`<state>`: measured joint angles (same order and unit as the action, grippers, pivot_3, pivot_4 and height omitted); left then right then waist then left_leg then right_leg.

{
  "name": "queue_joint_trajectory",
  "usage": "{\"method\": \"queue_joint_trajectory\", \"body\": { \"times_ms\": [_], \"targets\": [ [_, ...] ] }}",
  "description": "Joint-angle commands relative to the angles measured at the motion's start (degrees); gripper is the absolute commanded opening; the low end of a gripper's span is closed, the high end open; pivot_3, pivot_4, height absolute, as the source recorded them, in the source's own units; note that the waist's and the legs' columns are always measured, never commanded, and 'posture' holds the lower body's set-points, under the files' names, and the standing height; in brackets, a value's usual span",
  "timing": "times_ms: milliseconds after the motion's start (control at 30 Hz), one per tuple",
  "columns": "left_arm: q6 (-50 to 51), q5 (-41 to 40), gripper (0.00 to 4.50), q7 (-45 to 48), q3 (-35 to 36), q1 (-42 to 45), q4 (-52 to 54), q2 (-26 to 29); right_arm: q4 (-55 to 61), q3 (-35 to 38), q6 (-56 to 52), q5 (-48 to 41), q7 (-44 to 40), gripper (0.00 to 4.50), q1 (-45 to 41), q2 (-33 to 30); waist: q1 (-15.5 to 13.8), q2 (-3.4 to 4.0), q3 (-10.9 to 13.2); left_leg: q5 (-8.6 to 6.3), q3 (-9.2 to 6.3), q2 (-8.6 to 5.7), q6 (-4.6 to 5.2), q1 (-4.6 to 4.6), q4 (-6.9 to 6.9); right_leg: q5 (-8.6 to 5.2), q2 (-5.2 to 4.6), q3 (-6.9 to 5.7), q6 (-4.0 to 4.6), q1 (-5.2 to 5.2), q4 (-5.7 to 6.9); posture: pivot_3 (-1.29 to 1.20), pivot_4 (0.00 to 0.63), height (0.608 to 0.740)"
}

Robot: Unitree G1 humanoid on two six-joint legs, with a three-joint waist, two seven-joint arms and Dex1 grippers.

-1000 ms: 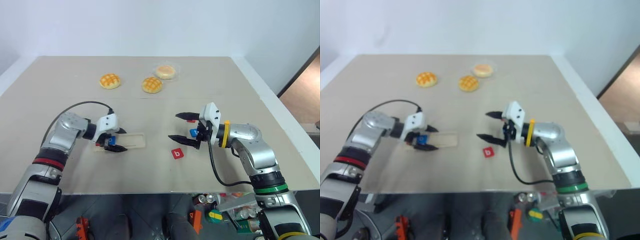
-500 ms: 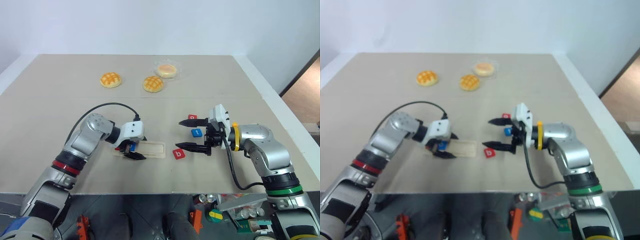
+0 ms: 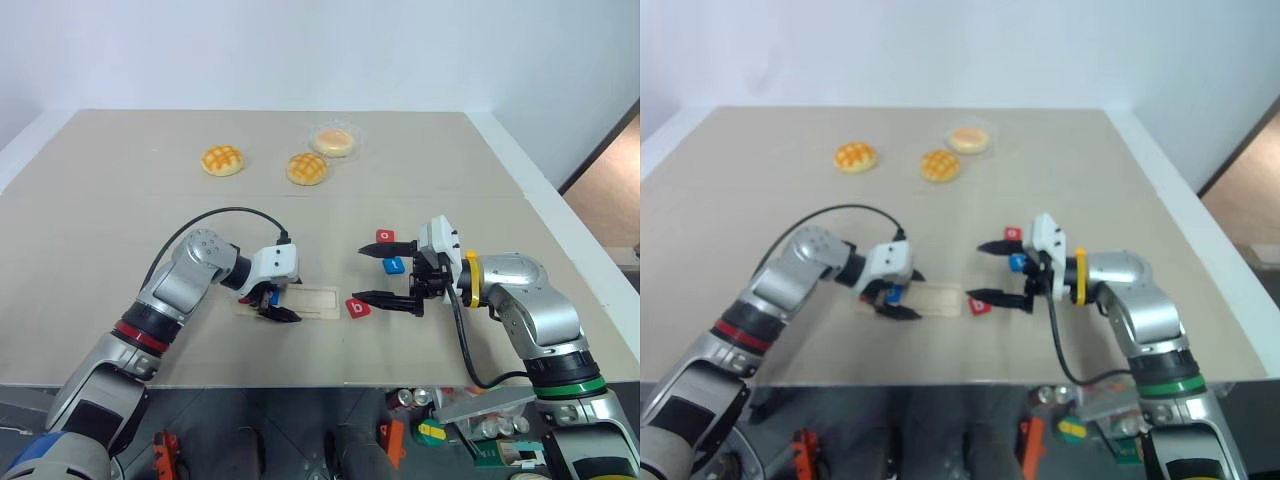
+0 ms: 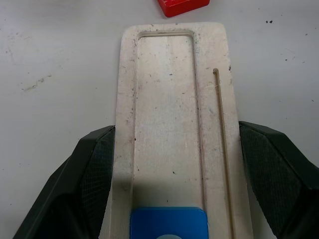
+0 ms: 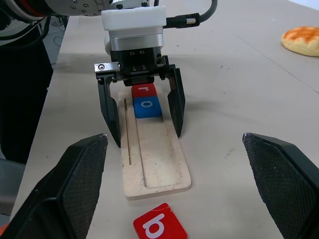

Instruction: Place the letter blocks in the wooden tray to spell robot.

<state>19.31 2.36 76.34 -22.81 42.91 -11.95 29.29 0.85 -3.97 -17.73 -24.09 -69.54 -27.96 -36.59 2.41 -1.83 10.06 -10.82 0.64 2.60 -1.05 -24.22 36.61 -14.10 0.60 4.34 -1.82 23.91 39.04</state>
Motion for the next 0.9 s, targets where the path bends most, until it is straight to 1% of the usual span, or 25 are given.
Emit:
{"method": "queue_joint_trajectory", "body": {
  "times_ms": [33,167,300,333,433,500,567,700,867,900],
  "targets": [
    [1.7,0.8,4.45,-1.7,-1.7,-0.6,0.8,-1.2,1.1,0.6,1.3,0.0,0.1,4.5,-0.2,0.0,0.0,0.0,0.0,0.0,-0.01,-0.02,0.0,0.0,0.0,0.0,0.0,0.0,0.0,-0.01,0.0,0.0,0.15,0.74],
    [3.9,-0.6,4.45,-2.5,0.2,0.0,2.4,-1.0,0.7,-0.6,2.6,1.3,-1.2,4.5,-0.2,-0.6,-0.2,0.0,0.0,0.0,-0.02,-0.05,0.0,-0.01,0.01,-0.02,-0.03,0.01,-0.03,-0.03,-0.02,0.0,0.15,0.74],
    [5.3,-1.9,4.45,-1.2,1.6,-0.1,5.6,1.3,-1.5,-2.7,6.1,4.6,-3.5,4.5,-0.8,-1.7,-0.2,-0.01,0.0,0.0,-0.02,-0.05,0.0,-0.02,0.01,-0.01,-0.02,0.01,-0.04,-0.01,-0.01,0.0,0.15,0.74],
    [6.4,-3.3,4.45,-0.5,2.7,-0.3,7.1,2.1,-2.4,-3.5,7.4,5.6,-4.3,4.5,-1.0,-2.0,-0.1,0.0,0.0,0.0,-0.02,-0.04,0.0,-0.02,0.01,-0.01,-0.01,0.02,-0.03,0.01,-0.02,0.0,0.15,0.74],
    [9.9,-11.4,4.45,4.6,7.1,-2.1,13.3,5.2,-5.1,-5.5,8.5,7.1,-6.4,4.5,-2.7,-2.0,0.3,0.01,0.1,0.0,-0.02,0.04,0.0,-0.03,-0.07,-0.04,0.07,0.02,0.03,0.09,0.0,0.0,0.15,0.74],
    [13.6,-19.3,4.45,5.6,12.4,-6.8,18.4,5.7,-9.2,-7.0,10.6,8.8,-7.4,4.5,-4.8,-0.8,0.4,0.02,0.1,0.0,-0.01,0.07,0.0,-0.04,-0.1,-0.05,0.09,0.04,0.07,0.12,0.0,0.0,0.15,0.74],
    [13.9,-22.6,4.45,4.5,16.0,-12.4,21.8,6.1,-12.2,-8.0,11.7,10.0,-7.6,4.5,-6.4,0.6,0.5,0.02,0.1,0.0,0.0,0.07,0.0,-0.03,-0.11,-0.06,0.11,0.04,0.09,0.14,0.02,0.0,0.15,0.74],
    [12.1,-24.2,4.45,0.6,20.3,-19.1,24.8,5.7,-16.6,-9.8,14.0,11.5,-8.7,4.5,-8.4,2.1,0.9,0.05,0.1,0.0,-0.03,0.15,0.0,0.01,-0.18,-0.09,0.15,0.0,0.18,0.15,0.04,0.0,0.15,0.74],
    [10.3,-25.4,4.45,-4.5,23.0,-25.4,30.3,5.4,-22.2,-11.4,17.8,13.7,-10.6,4.5,-9.8,3.5,0.2,0.02,0.1,0.01,-0.13,0.16,-0.01,0.01,-0.15,-0.08,0.15,-0.08,0.26,0.12,0.06,0.0,0.15,0.74],
    [10.5,-25.5,4.49,-5.5,23.1,-26.3,31.4,5.3,-23.5,-11.4,18.2,14.0,-10.5,4.24,-10.2,3.9,0.2,0.01,0.1,0.02,-0.13,0.12,-0.02,0.01,-0.11,-0.07,0.1,-0.09,0.23,0.07,0.06,0.0,0.15,0.74]
  ]
}}
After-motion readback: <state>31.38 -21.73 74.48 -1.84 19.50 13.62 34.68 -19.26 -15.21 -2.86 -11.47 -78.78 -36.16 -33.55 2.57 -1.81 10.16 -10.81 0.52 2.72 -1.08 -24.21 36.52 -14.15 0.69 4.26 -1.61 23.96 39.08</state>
